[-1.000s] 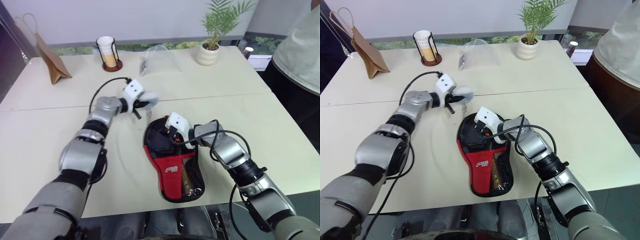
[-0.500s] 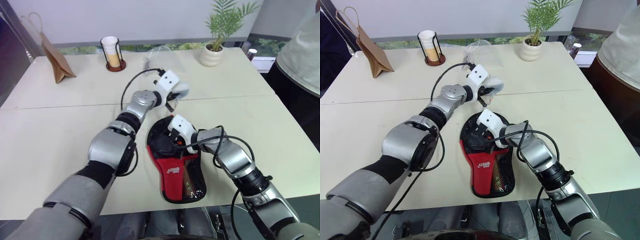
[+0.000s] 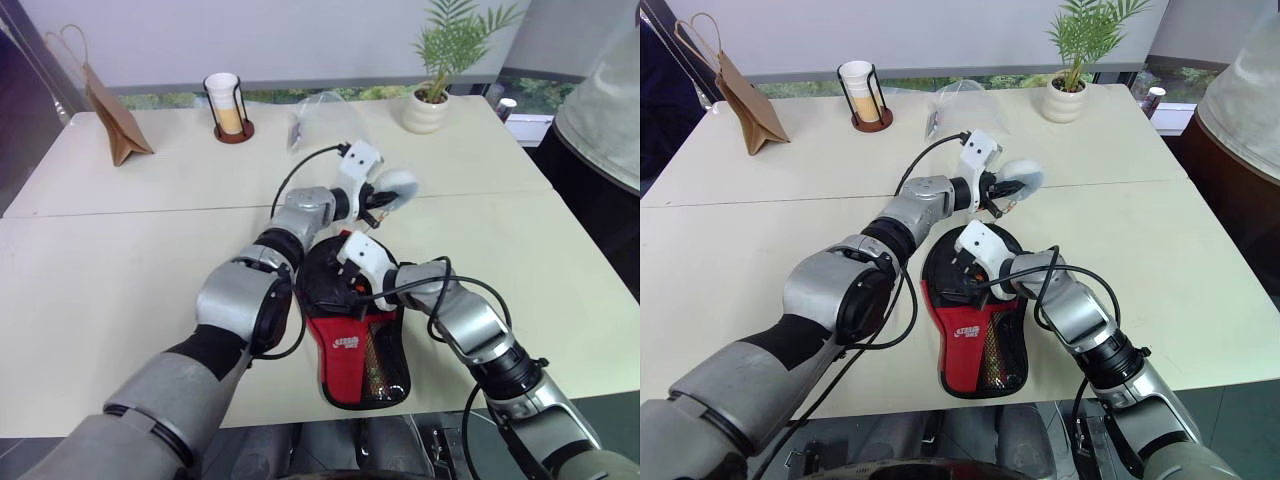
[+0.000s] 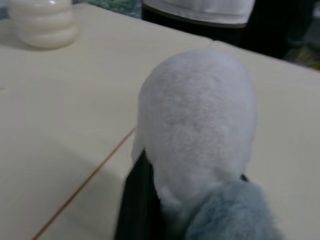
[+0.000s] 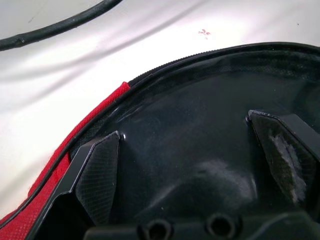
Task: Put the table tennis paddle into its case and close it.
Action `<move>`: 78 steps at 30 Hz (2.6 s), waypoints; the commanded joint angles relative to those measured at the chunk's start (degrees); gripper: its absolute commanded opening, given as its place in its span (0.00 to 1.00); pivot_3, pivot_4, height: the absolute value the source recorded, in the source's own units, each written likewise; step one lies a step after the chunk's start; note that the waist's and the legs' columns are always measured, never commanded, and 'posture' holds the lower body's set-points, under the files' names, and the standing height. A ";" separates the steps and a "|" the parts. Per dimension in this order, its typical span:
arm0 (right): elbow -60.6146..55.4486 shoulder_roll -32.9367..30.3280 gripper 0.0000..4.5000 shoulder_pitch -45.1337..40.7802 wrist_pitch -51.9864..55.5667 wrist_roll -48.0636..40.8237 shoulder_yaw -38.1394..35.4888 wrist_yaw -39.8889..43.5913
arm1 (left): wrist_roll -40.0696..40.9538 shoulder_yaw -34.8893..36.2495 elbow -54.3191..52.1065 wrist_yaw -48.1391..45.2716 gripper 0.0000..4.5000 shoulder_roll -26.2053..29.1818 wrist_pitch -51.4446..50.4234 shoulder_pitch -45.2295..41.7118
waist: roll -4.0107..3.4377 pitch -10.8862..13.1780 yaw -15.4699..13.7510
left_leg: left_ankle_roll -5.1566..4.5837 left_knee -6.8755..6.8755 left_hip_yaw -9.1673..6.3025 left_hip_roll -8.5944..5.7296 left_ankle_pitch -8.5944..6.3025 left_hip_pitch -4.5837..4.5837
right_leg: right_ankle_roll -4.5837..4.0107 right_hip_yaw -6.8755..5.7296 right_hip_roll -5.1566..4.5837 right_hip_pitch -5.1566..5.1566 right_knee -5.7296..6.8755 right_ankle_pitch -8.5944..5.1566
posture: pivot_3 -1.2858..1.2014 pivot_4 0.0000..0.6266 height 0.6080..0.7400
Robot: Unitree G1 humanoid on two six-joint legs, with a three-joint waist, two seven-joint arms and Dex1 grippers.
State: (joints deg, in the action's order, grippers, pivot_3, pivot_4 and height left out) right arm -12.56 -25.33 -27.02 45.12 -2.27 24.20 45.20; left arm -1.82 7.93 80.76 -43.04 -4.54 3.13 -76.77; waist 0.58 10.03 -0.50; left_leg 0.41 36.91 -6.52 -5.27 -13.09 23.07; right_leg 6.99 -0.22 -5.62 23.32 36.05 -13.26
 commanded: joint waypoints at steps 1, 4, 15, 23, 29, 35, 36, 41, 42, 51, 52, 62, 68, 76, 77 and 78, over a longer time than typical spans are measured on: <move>6.97 -1.75 1.00 4.38 3.96 1.14 5.56 1.13 | 0.77 0.52 -3.35 -2.71 0.61 0.43 -0.14 -2.48 | -0.01 -0.02 0.06 | 0.00 0.00 0.00 0.00 0.00 0.00 | 0.00 0.00 0.00 0.00 0.00 0.00 | 0.52 0.24 1.00; 7.79 -2.20 1.00 3.94 3.14 1.13 4.96 1.35 | 1.39 0.87 -3.78 -5.86 0.94 1.35 -0.29 -1.99 | -0.05 -0.11 0.15 | -0.02 -0.01 0.00 0.00 -0.01 -0.01 | 0.01 0.00 0.00 -0.01 -0.01 -0.01 | 0.52 0.24 1.00; 10.11 -3.65 1.00 1.99 -0.74 0.51 2.07 2.44 | 5.95 4.41 -5.82 -10.87 0.94 7.77 -2.30 -2.31 | -0.06 -0.14 0.18 | -0.03 -0.02 -0.01 0.00 -0.02 -0.04 | 0.02 0.00 0.00 -0.05 -0.03 -0.02 | 0.52 0.24 1.00; 1.21 -6.28 1.00 -3.04 2.90 -4.68 -6.51 3.38 | 3.98 -1.85 -14.39 -26.11 0.94 17.67 2.82 6.20 | -0.05 -0.11 -0.08 | -0.03 -0.02 0.00 0.00 -0.02 0.04 | -0.22 0.01 -0.01 0.04 -0.04 0.13 | 0.52 0.24 1.00; -5.29 -9.83 1.00 -7.85 8.95 -10.78 -14.32 5.08 | 8.03 -6.45 -36.43 -38.46 0.94 22.45 -3.74 19.55 | -0.07 0.03 0.34 | -0.02 -0.02 0.00 0.01 -0.01 0.53 | -0.37 0.07 -0.01 0.61 0.00 0.22 | 0.52 0.24 1.00; -2.78 -14.81 1.00 -13.98 8.58 -13.28 -19.75 6.24 | 12.24 -12.20 -61.34 -40.51 0.94 24.51 -14.44 33.92 | -0.11 0.06 1.18 | -0.01 -0.03 0.01 0.05 0.00 0.98 | -0.47 0.11 0.00 1.11 0.04 0.28 | 0.52 0.24 1.00; -1.18 -15.45 1.00 -15.29 7.75 -13.16 -20.06 6.30 | 12.39 -13.15 -63.90 -39.82 0.94 24.45 -15.49 35.73 | -0.11 0.06 1.12 | -0.02 -0.03 0.03 0.05 0.00 0.98 | -0.48 0.12 -0.01 1.11 0.05 0.28 | 0.52 0.24 1.00; 10.25 -16.56 1.00 -20.72 0.72 -10.24 -18.19 6.55 | 12.06 -16.82 -68.98 -35.20 0.94 23.43 -17.04 40.49 | -0.11 0.06 1.12 | -0.01 -0.01 0.03 0.08 0.01 0.96 | -0.53 0.11 0.01 1.09 0.02 0.31 | 0.52 0.24 1.00; 13.15 -16.29 1.00 -21.60 -1.06 -9.44 -17.58 6.60 | 11.85 -17.56 -69.83 -34.24 0.94 23.22 -17.02 41.44 | -0.11 0.06 1.13 | 0.00 -0.01 0.05 0.08 0.01 0.96 | -0.53 0.11 0.01 1.09 0.02 0.31 | 0.52 0.24 1.00; 38.64 -12.40 1.00 -27.29 -15.26 -2.46 -11.64 9.43 | 8.90 -23.35 -70.17 -26.52 0.94 22.03 -14.58 46.99 | -0.16 0.07 1.26 | 0.00 -0.05 0.14 0.08 0.02 0.94 | -0.57 0.16 0.01 1.14 0.03 0.34 | 0.52 0.24 1.00; 40.48 -11.99 1.00 -27.77 -16.19 -2.13 -11.47 9.83 | 8.82 -23.66 -70.02 -26.00 0.94 22.00 -14.44 47.14 | -0.16 0.07 1.25 | 0.00 -0.05 0.14 0.08 0.02 0.94 | -0.58 0.17 0.01 1.14 0.04 0.34 | 0.52 0.24 1.00; 56.26 -7.83 1.00 -32.77 -22.69 1.65 -11.25 11.88 | 7.65 -25.31 -67.84 -22.39 0.94 22.23 -12.90 47.48 | -0.18 0.06 1.26 | 0.03 -0.04 0.14 0.06 0.03 0.92 | -0.61 0.17 0.02 1.13 0.04 0.37 | 0.52 0.24 1.00; 60.43 -6.76 0.60 -34.58 -24.31 2.68 -11.88 12.94 | 7.28 -25.89 -67.15 -21.63 0.95 22.33 -12.58 47.24 | -0.20 0.05 1.27 | 0.04 -0.04 0.14 0.06 0.04 0.91 | -0.62 0.17 0.02 1.12 0.06 0.37 | 0.52 0.24 1.00; 57.17 -8.05 0.03 -32.90 -25.75 4.83 -11.57 12.05 | 6.52 -27.56 -66.11 -22.45 0.95 22.56 -13.97 46.69 | -0.22 0.04 1.17 | 0.05 -0.04 0.13 0.05 0.05 0.88 | -0.62 0.17 0.02 1.10 0.07 0.37 | 0.52 0.24 1.00; 56.53 -8.28 0.03 -32.42 -25.86 5.25 -11.54 11.77 | 6.53 -27.71 -66.04 -22.62 0.95 22.61 -14.14 46.63 | -0.22 0.04 1.15 | 0.05 -0.04 0.14 0.04 0.05 0.88 | -0.62 0.18 0.02 1.10 0.07 0.37 | 0.52 0.24 1.00; 54.65 -9.11 0.03 -30.91 -26.79 6.20 -11.20 11.26 | 6.38 -27.87 -65.85 -22.66 0.95 22.68 -14.07 46.56 | -0.23 0.03 1.12 | 0.05 -0.04 0.13 0.04 0.05 0.88 | -0.62 0.17 0.02 1.09 0.07 0.37 | 0.52 0.24 1.00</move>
State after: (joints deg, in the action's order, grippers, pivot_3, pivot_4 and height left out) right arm 45.72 -32.30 -58.73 20.21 2.44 13.41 57.75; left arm 5.61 -18.33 13.62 -65.20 17.58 -9.86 -30.28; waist 0.35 10.07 0.62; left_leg 0.47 36.87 -6.38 -5.23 -13.04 23.95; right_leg 6.37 -0.04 -5.59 24.41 36.13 -12.89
